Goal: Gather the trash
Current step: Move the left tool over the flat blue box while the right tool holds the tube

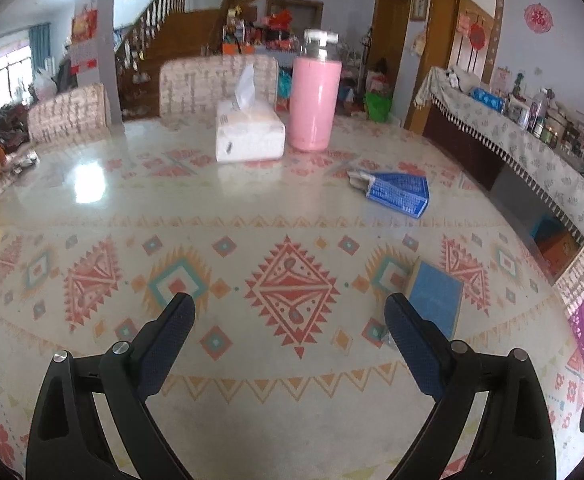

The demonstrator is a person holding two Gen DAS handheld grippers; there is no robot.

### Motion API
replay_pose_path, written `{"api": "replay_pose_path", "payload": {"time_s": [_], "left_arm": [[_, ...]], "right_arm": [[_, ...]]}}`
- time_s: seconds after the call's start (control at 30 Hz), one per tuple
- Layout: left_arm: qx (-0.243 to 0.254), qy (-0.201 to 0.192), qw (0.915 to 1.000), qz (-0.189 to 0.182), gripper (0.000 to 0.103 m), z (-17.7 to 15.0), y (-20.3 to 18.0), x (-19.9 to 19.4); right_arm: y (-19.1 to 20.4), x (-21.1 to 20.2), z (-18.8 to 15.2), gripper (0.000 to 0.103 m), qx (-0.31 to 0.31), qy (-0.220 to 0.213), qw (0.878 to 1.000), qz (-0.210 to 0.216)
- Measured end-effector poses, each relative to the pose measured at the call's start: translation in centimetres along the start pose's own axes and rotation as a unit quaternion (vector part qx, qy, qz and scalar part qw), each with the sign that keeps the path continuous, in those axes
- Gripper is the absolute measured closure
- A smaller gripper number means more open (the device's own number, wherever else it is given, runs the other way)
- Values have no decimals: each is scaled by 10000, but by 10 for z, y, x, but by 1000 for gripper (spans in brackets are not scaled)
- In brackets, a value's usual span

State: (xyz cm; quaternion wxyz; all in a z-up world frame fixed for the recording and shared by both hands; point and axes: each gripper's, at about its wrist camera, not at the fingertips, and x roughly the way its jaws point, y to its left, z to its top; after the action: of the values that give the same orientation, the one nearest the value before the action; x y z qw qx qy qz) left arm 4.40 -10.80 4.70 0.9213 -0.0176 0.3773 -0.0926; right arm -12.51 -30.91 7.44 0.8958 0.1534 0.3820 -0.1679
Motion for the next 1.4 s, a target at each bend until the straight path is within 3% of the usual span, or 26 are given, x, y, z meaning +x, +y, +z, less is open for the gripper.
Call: {"api": "replay_pose_path", "payload": {"time_s": [0.1,0.4,0.7,0.83,1.0,1.13,1.4], "left_arm": [[-16,214,9997,-137,8,0,4,8],[-66,358,9987,-347,8,1,9,14],[15,569,9966,-587,8,-7,-8,18],[459,552,9966,-412,8,2,-33,22],[1062,789,9890,-659,8,13,-71,39],[1419,945,9835,-605,8,12,-91,55],[1213,1314,9812,-733,8,7,-92,74]], "right_arm": [[-5,9,4,74,42,21,9997,247],[-24,62,24,74,131,151,9916,1278],[-51,93,32,74,301,210,9809,1912],[-51,96,30,74,238,247,9783,2043],[-52,95,28,74,142,221,9780,2067],[-61,98,30,74,314,269,9767,2108],[-65,101,29,73,391,313,9748,2172]]}}
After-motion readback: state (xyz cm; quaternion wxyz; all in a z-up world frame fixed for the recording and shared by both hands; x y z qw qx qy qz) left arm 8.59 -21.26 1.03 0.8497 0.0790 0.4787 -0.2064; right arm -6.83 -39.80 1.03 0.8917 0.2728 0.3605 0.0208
